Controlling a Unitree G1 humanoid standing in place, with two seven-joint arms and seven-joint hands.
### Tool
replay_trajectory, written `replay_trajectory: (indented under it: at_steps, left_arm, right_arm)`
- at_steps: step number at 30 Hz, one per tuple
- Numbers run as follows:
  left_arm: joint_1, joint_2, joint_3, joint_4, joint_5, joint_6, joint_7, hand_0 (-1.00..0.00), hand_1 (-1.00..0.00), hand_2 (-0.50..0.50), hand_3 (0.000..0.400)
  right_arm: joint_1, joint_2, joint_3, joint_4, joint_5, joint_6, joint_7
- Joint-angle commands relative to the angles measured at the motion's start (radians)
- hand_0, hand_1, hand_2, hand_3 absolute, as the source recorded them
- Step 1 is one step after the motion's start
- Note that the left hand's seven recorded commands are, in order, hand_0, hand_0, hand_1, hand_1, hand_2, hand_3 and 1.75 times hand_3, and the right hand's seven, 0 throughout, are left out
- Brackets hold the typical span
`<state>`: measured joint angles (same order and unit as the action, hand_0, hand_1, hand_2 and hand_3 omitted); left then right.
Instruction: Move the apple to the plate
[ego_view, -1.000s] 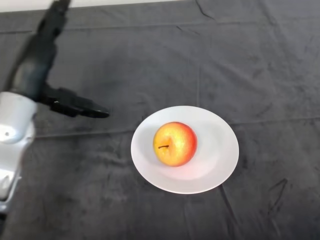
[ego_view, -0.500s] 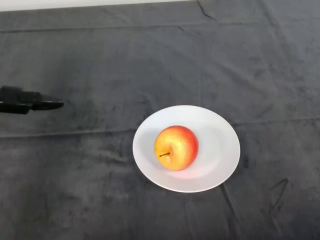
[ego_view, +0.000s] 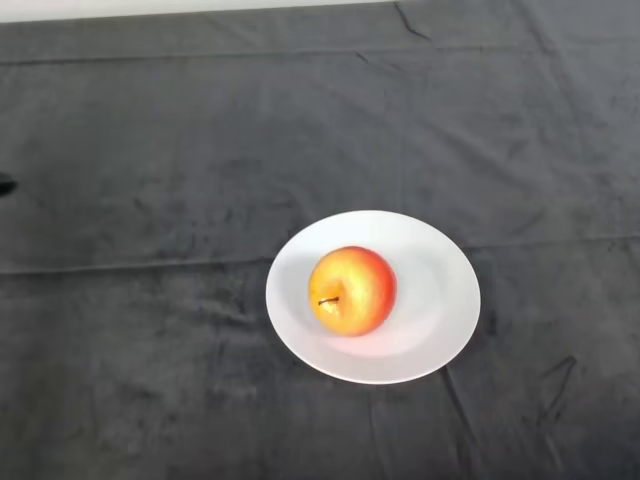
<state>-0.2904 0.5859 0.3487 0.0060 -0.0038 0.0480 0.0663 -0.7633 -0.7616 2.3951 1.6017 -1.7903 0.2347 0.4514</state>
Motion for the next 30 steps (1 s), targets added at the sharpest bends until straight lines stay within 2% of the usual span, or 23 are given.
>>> replay_trajectory:
  at_steps: [1, 16, 30]
  left_arm:
    - [0.029, 0.075, 0.046, 0.016, -0.011, -0.032, 0.015, 0.0, 0.0, 0.0, 0.0]
    - [0.048, 0.113, 0.19, 0.128, -0.032, -0.09, 0.04, 0.0, 0.0, 0.0, 0.0]
    - [0.036, 0.123, 0.249, 0.206, -0.032, -0.12, 0.074, 0.0, 0.0, 0.0, 0.0]
  right_arm:
    - [-0.048, -0.019, 0.0109, -0.037, 0.0038, -0.004, 0.0148]
    - [-0.048, -0.019, 0.011, -0.036, 0.0038, -0.004, 0.0148]
    - [-0.048, -0.019, 0.0112, -0.036, 0.0037, -0.004, 0.0148]
